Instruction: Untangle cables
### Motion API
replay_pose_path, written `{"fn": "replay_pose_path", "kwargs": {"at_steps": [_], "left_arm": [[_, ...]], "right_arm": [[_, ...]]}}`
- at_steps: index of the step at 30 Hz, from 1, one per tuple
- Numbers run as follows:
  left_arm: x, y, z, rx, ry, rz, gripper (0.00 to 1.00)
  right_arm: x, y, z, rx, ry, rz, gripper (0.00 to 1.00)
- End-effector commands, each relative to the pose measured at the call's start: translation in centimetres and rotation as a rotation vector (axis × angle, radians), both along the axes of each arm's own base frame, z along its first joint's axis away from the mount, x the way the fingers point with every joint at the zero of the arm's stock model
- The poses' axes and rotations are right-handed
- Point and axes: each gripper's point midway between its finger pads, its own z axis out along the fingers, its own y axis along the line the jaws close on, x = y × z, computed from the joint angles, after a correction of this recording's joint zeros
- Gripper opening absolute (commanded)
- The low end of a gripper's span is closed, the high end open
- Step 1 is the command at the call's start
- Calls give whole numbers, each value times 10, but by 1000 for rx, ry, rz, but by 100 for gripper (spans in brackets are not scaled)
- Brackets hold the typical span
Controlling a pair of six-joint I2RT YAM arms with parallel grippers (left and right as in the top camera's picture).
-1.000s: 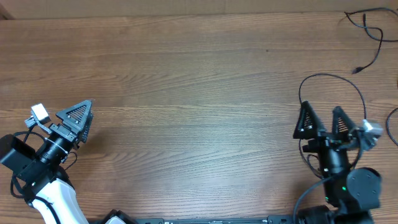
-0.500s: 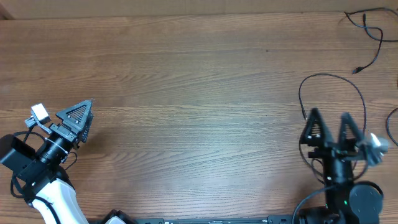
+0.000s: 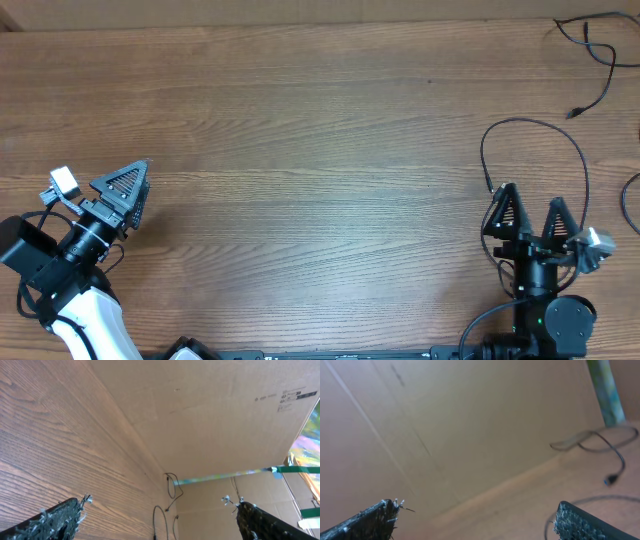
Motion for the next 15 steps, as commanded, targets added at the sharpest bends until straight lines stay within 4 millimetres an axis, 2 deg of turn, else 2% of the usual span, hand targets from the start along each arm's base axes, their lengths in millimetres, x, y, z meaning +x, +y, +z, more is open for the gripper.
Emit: {"fn": "replay_pose_path", "kwargs": {"at_steps": [1, 7, 13, 15], "left_arm": [[0, 0, 8, 32, -32, -12, 100], [0, 0, 8, 32, -32, -12, 100], [0, 0, 8, 32, -32, -12, 100], [0, 0, 8, 32, -32, -12, 100]], "right_arm": [[2, -1, -9, 0, 10, -5, 100], [6, -1, -28, 0, 46, -5, 100], [14, -2, -69, 1, 116, -7, 100], [14, -1, -68, 1, 115, -2, 100]]}}
